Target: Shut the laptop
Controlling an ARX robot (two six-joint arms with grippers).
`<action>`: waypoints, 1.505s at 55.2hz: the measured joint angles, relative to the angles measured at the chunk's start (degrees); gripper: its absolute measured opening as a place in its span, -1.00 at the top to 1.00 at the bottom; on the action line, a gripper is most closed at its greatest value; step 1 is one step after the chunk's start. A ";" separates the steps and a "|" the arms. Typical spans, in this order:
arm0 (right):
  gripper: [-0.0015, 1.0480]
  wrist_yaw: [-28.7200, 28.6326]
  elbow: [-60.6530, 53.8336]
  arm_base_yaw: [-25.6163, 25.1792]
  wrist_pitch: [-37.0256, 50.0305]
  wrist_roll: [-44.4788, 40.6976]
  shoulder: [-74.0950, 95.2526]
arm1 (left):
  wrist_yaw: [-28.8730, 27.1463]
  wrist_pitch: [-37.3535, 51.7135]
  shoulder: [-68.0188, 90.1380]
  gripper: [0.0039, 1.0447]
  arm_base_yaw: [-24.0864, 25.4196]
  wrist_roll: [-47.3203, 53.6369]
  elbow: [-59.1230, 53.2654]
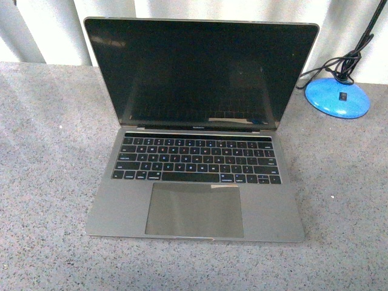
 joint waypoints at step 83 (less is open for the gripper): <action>0.98 -12.96 18.56 7.19 7.08 8.07 18.82 | -6.14 -2.89 24.46 0.94 -5.84 7.91 19.41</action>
